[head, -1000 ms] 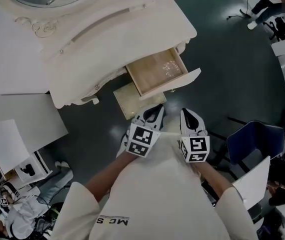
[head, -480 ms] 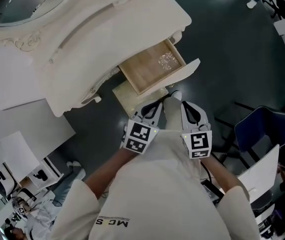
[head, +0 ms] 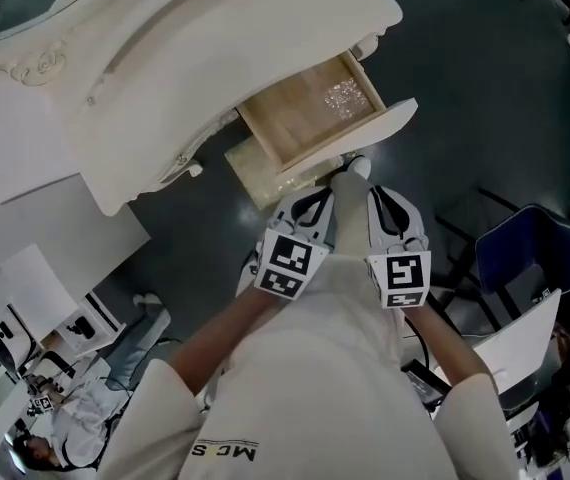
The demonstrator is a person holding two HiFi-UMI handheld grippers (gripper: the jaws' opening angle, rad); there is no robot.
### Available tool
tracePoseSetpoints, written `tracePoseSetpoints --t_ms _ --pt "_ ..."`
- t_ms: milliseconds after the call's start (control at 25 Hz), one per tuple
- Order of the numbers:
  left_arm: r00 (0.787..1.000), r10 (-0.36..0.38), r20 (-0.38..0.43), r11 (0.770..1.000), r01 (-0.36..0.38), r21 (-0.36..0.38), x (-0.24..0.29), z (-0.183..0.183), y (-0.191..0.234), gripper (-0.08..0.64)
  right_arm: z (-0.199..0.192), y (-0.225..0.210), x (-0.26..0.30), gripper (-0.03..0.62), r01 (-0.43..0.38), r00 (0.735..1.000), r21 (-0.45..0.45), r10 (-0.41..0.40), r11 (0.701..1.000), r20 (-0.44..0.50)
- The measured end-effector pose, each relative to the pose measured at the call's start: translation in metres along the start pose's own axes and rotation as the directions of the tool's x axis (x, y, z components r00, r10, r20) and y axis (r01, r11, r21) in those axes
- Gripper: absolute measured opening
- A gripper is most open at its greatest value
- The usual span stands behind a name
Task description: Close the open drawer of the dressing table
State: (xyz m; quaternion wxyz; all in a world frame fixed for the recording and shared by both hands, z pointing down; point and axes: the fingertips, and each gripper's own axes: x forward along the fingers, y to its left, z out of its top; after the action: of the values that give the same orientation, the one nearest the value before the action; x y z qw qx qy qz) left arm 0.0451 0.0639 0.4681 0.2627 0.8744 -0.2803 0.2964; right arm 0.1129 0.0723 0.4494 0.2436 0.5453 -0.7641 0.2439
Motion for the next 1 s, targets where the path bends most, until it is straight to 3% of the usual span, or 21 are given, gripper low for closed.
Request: tracePoseSetpoints --t_ms 360,480,1000 --pt "1.0 0.004 -0.024 1.0 -0.004 -0.02 0.019 -0.015 0.009 0.009 -0.02 -0.003 0.025 0.021 0.006 0.999 0.055 -0.004 0.998 -0.038" --pt "0.999 0.001 -0.036 1.0 -0.002 -0.022 0.024 -0.021 0.012 0.009 -0.03 -0.005 0.033 0.086 0.009 0.998 0.063 -0.006 0.998 -0.062" --pt "0.997 0.015 -0.08 1.0 -0.016 -0.016 0.044 -0.049 0.021 0.009 -0.065 -0.015 0.063 0.129 0.036 0.992 0.102 -0.024 0.994 -0.12"
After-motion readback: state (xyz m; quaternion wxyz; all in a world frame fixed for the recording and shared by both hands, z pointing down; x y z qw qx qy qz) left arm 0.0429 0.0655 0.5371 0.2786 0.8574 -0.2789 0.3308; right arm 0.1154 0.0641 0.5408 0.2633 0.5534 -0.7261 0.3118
